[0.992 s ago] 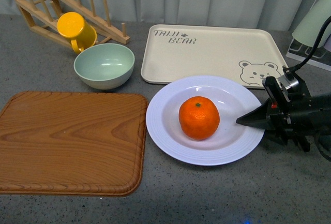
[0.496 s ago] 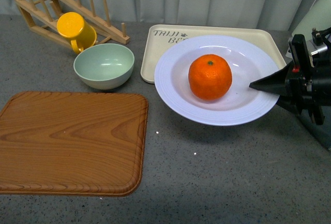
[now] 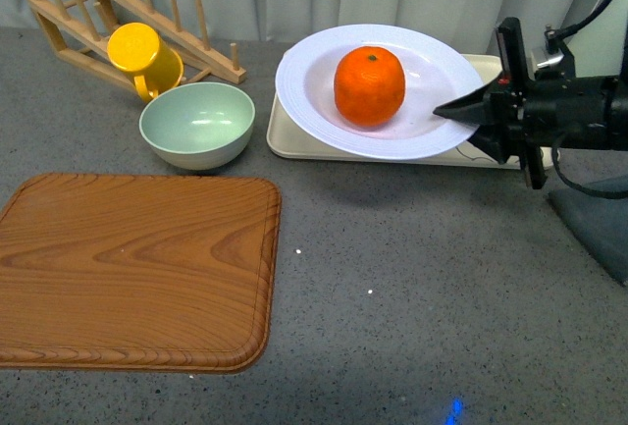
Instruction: Place orange and plate with both arms
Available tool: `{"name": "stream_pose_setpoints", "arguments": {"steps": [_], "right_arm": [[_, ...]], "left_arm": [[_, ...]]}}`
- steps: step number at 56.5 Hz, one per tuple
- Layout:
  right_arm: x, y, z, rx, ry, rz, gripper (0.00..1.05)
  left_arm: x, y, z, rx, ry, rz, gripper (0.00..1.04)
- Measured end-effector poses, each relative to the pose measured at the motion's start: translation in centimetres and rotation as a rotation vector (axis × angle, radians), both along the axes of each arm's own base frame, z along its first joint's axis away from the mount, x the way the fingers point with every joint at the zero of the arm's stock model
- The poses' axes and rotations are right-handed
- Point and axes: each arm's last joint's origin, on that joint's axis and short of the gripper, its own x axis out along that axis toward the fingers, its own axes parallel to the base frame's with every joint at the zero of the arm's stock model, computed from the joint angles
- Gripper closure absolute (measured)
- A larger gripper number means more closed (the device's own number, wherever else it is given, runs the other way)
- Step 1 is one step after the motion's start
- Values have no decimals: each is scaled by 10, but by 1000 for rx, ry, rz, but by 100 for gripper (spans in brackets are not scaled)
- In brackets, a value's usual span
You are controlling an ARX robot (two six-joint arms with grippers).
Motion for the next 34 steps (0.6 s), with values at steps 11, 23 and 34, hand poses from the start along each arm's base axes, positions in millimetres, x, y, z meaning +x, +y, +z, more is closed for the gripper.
{"name": "stream_pose_setpoints", "arguments": {"steps": [11, 23, 34], "right_arm": [[23, 17, -7, 42, 20, -26, 101], [39, 24, -17, 45, 53, -113, 101], [40, 22, -30, 18, 86, -181, 101]], "left_arm": [[0, 0, 0, 0, 0, 0, 6], [0, 0, 0, 0, 0, 0, 6], [0, 0, 0, 0, 0, 0, 6]]}}
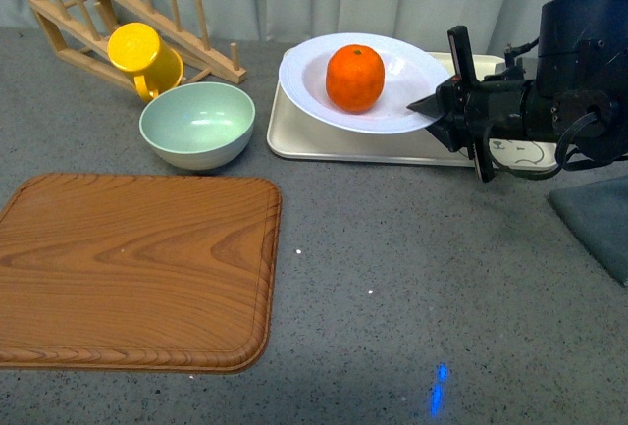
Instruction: Place orange and plate with both arms
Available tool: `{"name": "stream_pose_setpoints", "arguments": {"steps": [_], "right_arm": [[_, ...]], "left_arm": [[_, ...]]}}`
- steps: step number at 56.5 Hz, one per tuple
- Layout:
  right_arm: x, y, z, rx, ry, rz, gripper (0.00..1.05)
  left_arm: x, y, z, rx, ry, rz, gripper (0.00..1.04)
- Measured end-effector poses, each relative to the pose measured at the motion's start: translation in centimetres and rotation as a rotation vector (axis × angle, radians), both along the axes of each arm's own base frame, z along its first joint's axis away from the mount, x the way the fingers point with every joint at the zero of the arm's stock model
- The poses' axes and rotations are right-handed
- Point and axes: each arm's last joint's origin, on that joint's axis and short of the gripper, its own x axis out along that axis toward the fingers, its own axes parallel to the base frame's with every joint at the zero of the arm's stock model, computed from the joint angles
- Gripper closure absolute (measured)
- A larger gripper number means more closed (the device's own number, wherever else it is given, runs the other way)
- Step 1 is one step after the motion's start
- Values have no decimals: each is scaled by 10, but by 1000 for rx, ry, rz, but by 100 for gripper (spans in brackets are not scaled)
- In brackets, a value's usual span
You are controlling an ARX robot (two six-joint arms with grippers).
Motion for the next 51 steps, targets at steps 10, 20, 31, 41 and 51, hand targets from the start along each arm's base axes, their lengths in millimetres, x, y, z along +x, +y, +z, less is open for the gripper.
{"name": "stream_pose_setpoints", "arguments": {"steps": [10, 20, 31, 41, 51], "right_arm": [[-1, 0, -12, -25, 28, -34, 101], [2, 4, -16, -31, 39, -30, 99], [2, 5, -15, -23, 38, -20, 64], [-4, 2, -7, -24, 40, -12, 36], [-30, -4, 30, -336, -35, -15, 9]], "left_arm": [[0, 0, 0, 0, 0, 0, 6], [0, 0, 0, 0, 0, 0, 6], [0, 0, 0, 0, 0, 0, 6], [0, 0, 0, 0, 0, 0, 6], [0, 0, 0, 0, 0, 0, 6]]}}
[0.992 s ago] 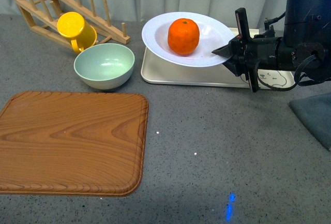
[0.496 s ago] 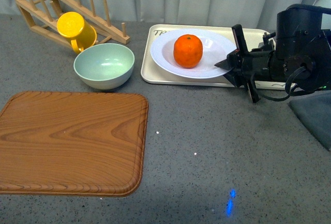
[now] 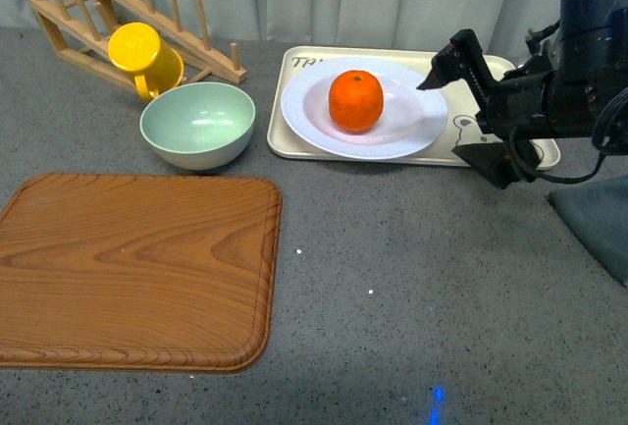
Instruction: Place orange and plate with both arms
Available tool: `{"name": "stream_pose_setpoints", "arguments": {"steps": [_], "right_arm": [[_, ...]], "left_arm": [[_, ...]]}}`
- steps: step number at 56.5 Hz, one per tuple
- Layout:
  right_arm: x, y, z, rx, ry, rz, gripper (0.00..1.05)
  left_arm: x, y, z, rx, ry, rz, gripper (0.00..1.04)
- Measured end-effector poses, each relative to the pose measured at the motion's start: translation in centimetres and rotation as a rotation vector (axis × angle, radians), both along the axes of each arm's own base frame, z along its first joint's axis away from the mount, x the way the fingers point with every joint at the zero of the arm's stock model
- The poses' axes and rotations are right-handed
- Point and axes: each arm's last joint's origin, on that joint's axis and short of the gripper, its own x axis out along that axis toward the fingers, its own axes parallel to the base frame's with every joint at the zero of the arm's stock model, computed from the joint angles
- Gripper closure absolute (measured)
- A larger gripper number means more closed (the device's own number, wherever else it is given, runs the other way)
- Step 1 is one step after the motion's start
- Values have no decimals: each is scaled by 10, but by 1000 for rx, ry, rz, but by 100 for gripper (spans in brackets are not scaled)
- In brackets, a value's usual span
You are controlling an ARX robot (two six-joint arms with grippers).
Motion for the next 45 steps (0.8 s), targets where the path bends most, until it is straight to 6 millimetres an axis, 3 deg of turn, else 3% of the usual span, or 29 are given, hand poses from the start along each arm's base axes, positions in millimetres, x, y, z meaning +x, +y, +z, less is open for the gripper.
{"name": "stream_pose_setpoints", "arguments": {"steps": [8, 14, 18, 22, 28, 45], "right_arm": [[-30, -5, 24, -356, -152, 22, 9], [-68, -15, 47, -693, -323, 17, 9], [-90, -21, 61, -831, -415, -15, 9], [-123, -28, 79, -968, -532, -12, 9], [-163, -37, 89, -1014, -545, 29, 9], [-243, -55, 111, -1064, -636, 12, 9]], "left_arm": [[0, 0, 0, 0, 0, 0, 6], [0, 0, 0, 0, 0, 0, 6], [0, 0, 0, 0, 0, 0, 6], [0, 0, 0, 0, 0, 0, 6], [0, 0, 0, 0, 0, 0, 6], [0, 0, 0, 0, 0, 0, 6]]}}
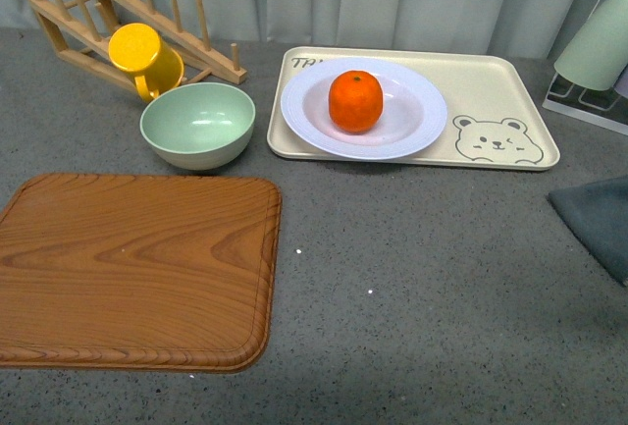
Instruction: Place orange and plate with both arms
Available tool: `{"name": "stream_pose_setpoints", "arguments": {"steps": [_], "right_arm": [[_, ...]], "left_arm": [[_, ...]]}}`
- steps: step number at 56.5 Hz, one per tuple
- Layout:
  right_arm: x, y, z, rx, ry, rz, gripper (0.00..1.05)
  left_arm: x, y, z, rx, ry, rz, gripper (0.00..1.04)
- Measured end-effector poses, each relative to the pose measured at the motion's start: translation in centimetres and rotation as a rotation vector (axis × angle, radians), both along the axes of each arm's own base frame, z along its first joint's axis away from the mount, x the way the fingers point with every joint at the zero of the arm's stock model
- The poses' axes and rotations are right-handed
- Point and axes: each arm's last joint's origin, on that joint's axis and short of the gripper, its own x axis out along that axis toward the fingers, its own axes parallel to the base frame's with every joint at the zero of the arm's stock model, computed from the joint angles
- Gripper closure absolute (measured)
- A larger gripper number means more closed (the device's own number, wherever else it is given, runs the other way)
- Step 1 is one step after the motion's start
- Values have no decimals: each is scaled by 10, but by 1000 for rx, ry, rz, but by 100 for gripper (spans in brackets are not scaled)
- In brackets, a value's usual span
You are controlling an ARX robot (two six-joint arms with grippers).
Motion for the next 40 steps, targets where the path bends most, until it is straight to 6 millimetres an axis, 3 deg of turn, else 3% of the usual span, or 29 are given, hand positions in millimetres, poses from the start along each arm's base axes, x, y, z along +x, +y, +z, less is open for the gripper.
{"name": "stream_pose_setpoints", "arguments": {"steps": [11, 16, 18, 28, 32, 36, 40], "right_arm": [[-7, -1, 3, 0, -62, 19, 12], [-14, -3, 0, 71, -163, 49, 27], [-19, -8, 2, 99, -193, 68, 38], [-34, -15, 2, 120, -197, 40, 72], [-41, -15, 2, 122, -198, 39, 92], [-45, -15, 3, 122, -202, 42, 104], [-49, -15, 4, 124, -203, 42, 104]], "left_arm": [[0, 0, 0, 0, 0, 0, 6], [0, 0, 0, 0, 0, 0, 6], [0, 0, 0, 0, 0, 0, 6], [0, 0, 0, 0, -1, 0, 6], [0, 0, 0, 0, -1, 0, 6], [0, 0, 0, 0, -1, 0, 6], [0, 0, 0, 0, -1, 0, 6]]}}
